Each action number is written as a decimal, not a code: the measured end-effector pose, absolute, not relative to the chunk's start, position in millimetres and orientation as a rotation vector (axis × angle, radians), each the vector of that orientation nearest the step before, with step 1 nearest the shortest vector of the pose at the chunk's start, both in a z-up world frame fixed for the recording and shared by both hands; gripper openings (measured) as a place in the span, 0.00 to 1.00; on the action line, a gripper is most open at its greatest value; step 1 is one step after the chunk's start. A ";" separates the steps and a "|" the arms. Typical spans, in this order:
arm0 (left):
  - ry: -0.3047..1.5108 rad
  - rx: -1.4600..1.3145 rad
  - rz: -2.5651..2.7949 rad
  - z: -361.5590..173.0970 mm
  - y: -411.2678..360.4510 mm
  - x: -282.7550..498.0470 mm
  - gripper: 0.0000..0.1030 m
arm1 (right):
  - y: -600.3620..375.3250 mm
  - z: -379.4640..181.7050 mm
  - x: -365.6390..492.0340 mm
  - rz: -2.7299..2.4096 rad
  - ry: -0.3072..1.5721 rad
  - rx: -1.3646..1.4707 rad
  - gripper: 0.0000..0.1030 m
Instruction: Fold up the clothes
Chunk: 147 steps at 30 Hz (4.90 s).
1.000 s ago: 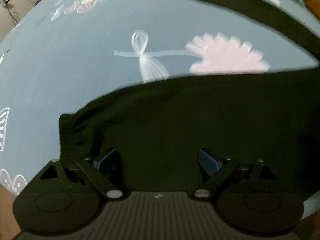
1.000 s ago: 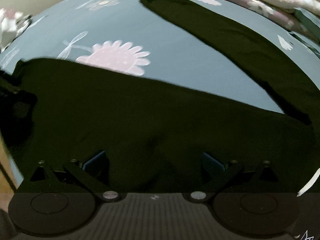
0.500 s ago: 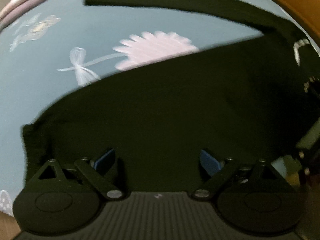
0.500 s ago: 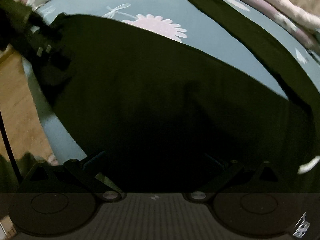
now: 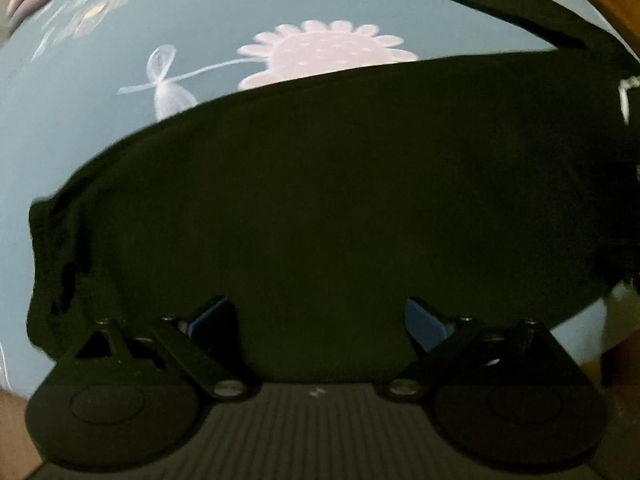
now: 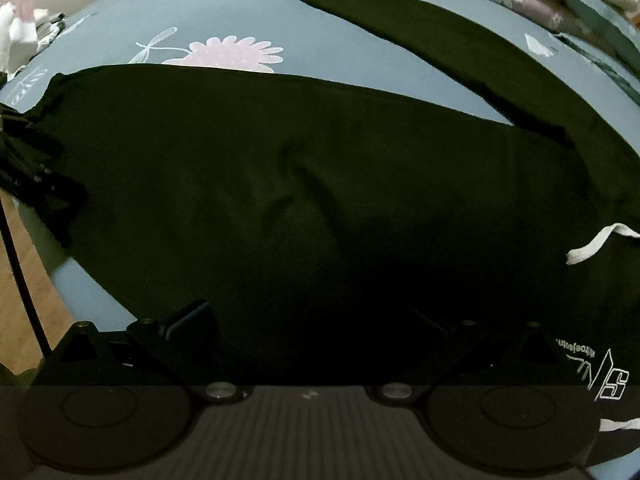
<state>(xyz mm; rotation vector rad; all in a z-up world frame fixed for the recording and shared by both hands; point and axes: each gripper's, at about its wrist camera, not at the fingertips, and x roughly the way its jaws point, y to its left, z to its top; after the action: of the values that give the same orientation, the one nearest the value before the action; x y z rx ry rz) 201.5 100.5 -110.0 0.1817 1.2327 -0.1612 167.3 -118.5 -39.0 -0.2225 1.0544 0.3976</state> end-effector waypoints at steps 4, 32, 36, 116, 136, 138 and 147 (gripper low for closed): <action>1.196 0.173 -0.164 -95.9 93.0 209.1 0.89 | -130.6 -26.2 173.2 0.383 1.010 -0.195 1.00; 1.075 0.133 -0.263 -75.1 29.6 290.9 0.89 | -199.4 -9.3 249.3 0.254 0.965 -0.164 1.00; 1.066 0.148 -0.268 -70.0 30.0 295.3 0.89 | -206.2 -6.3 283.6 0.226 0.906 -0.210 1.00; 0.975 0.249 -0.841 -102.5 -214.3 483.8 0.98 | -421.1 -60.8 397.8 0.164 1.146 0.026 1.00; 1.010 0.237 -0.862 -102.7 -212.8 486.6 0.99 | -415.0 -44.5 415.5 0.153 1.233 0.000 1.00; 1.021 0.238 -0.851 -102.0 -214.6 487.4 0.99 | -421.2 -38.5 417.7 0.161 1.228 0.027 1.00; 1.060 0.234 -0.828 -101.6 -218.4 492.8 0.99 | -445.9 -28.0 440.9 0.221 1.189 0.078 1.00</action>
<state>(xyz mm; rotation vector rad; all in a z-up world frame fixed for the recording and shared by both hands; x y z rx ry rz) 492.8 -218.4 -101.6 0.2343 1.0600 -0.8282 440.9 -445.9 -28.0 0.0784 1.1886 0.2211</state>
